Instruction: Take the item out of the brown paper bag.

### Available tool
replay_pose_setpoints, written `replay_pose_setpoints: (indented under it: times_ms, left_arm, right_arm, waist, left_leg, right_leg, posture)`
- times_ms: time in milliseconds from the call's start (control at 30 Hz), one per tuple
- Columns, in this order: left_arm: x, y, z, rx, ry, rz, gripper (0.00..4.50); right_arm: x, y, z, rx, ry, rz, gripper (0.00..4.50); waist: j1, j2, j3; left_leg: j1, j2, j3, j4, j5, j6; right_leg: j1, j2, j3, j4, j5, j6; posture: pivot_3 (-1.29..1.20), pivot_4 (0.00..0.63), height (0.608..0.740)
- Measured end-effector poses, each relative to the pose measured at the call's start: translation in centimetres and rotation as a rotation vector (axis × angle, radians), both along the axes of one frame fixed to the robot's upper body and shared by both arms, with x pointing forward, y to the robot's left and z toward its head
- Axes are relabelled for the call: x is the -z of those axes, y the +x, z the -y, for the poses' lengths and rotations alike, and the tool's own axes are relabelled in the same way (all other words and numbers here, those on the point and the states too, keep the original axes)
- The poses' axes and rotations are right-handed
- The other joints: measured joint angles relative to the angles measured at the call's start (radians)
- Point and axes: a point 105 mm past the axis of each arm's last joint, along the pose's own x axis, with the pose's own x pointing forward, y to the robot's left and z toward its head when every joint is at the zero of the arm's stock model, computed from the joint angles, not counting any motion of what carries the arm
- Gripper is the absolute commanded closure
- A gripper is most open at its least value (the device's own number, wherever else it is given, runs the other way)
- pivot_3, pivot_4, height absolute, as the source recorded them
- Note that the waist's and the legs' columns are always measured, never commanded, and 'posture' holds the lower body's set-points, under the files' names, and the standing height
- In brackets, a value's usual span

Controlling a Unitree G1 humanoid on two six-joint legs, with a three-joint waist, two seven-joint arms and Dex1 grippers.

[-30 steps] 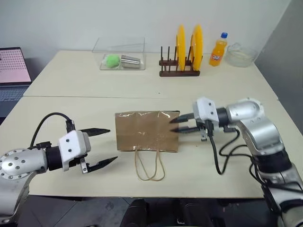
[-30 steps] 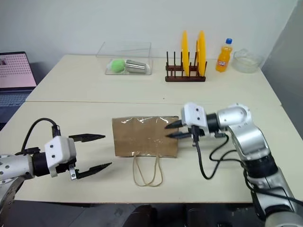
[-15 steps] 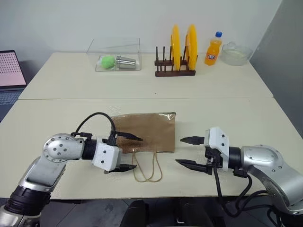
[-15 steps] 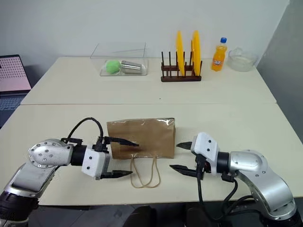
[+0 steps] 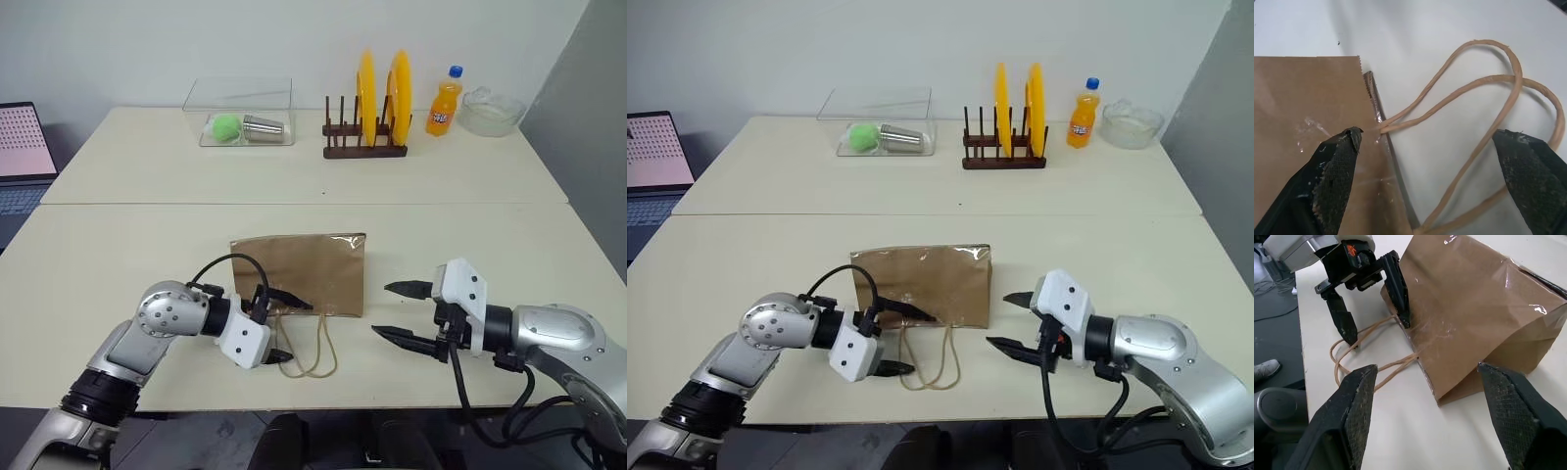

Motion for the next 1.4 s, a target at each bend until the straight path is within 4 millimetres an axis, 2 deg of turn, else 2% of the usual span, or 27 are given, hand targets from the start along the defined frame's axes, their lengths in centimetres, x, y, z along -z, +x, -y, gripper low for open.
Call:
replay_pose_setpoints:
  times_ms: [33, 133, 533, 567, 633, 733, 867, 1033, 1200, 1300, 1400]
  left_arm:
    - [0.0, -0.1, 0.1, 0.011, 0.001, 0.006, 0.00]
    - [0.2, -0.2, 0.2, 0.037, 0.006, 0.012, 0.54]
    - [1.5, -1.0, 1.1, 0.081, 0.029, -0.032, 4.34]
    - [1.5, -0.9, 1.2, 0.068, 0.022, -0.042, 4.45]
    - [0.7, 0.0, 1.7, -0.002, -0.044, -0.078, 4.45]
    - [-2.2, 1.9, 2.4, -0.092, -0.156, -0.072, 4.45]
    - [-5.3, 3.4, 3.0, -0.170, -0.267, -0.094, 4.45]
    - [-7.8, 4.7, 3.9, -0.221, -0.345, -0.132, 4.45]
    - [-8.9, 5.2, 4.2, -0.232, -0.365, -0.128, 4.45]
    - [-8.9, 5.4, 4.1, -0.235, -0.367, -0.132, 4.45]
    - [-8.8, 5.6, 3.9, -0.242, -0.364, -0.138, 4.45]
  right_arm:
    - [0.0, 0.0, 0.0, 0.000, -0.002, -0.002, 1.08]
    - [0.0, -0.1, 0.0, -0.006, -0.002, -0.008, 1.03]
    - [-0.3, -0.2, -0.2, -0.010, 0.022, -0.013, 1.03]
    - [-0.4, -0.2, -0.1, -0.012, 0.018, -0.008, 1.03]
    - [-0.4, -0.3, 0.2, -0.027, -0.028, 0.017, 1.03]
    - [-0.2, -0.8, 0.6, -0.097, -0.122, 0.057, 1.03]
    - [0.5, -2.1, 0.4, -0.236, -0.217, 0.105, 1.03]
    - [1.6, -2.5, -0.6, -0.393, -0.286, 0.221, 1.03]
    - [1.5, -0.5, -3.0, -0.461, -0.292, 0.435, 1.03]
    - [1.4, 0.8, -4.8, -0.480, -0.290, 0.556, 1.03]
    - [2.1, 1.2, -6.3, -0.502, -0.279, 0.613, 1.03]
  waist:
    - [0.001, 0.000, 0.000]
    - [0.001, 0.000, 0.000]
    - [0.001, 0.000, 0.000]
    - [0.001, 0.000, 0.000]
    - [0.001, 0.000, 0.000]
    - [0.001, -0.001, -0.001]
    - [0.001, -0.001, -0.001]
    - [-0.001, -0.001, -0.001]
    - [-0.005, -0.001, -0.001]
    - [-0.004, -0.001, -0.001]
    - [-0.002, -0.001, -0.001]
  left_leg:
    - [0.000, 0.000, 0.000, 0.000, 0.000, 0.000]
    - [0.000, 0.000, 0.000, 0.000, 0.000, 0.000]
    - [0.000, 0.000, 0.000, 0.000, 0.000, 0.000]
    - [0.000, 0.000, 0.000, 0.000, 0.000, 0.000]
    - [0.000, 0.000, 0.000, 0.001, 0.000, 0.000]
    - [-0.001, 0.000, -0.001, 0.002, 0.000, 0.000]
    - [-0.001, 0.000, -0.001, 0.002, 0.000, 0.000]
    - [0.000, 0.000, -0.001, 0.003, 0.000, 0.000]
    - [0.000, 0.000, -0.001, 0.004, 0.000, 0.000]
    - [0.000, 0.000, -0.001, 0.004, 0.000, -0.001]
    - [-0.001, 0.000, -0.001, 0.004, 0.000, -0.001]
  right_leg:
    - [0.000, 0.000, 0.000, 0.000, 0.000, 0.000]
    - [0.000, 0.000, 0.000, 0.000, 0.000, 0.000]
    - [0.000, 0.000, 0.000, 0.000, 0.000, 0.000]
    - [0.000, 0.000, 0.000, 0.000, 0.000, 0.000]
    - [0.001, 0.000, 0.000, 0.000, 0.000, 0.000]
    - [0.001, 0.000, -0.001, 0.000, 0.000, 0.001]
    - [0.001, 0.001, -0.001, 0.000, 0.000, 0.001]
    - [0.001, 0.001, 0.000, 0.000, 0.000, 0.001]
    - [0.001, 0.002, 0.000, 0.001, 0.000, 0.001]
    - [0.001, 0.002, 0.001, 0.001, 0.000, 0.001]
    - [0.000, 0.002, 0.001, 0.002, 0.000, 0.001]
  posture:
    - [0.00, 0.150, 0.740]
    - [0.00, 0.150, 0.740]
    - [0.00, 0.150, 0.740]
    - [0.00, 0.150, 0.740]
    - [0.00, 0.150, 0.740]
    - [0.00, 0.150, 0.740]
    - [0.00, 0.150, 0.740]
    - [0.00, 0.150, 0.740]
    - [0.00, 0.150, 0.740]
    - [0.00, 0.150, 0.740]
    - [0.00, 0.150, 0.740]
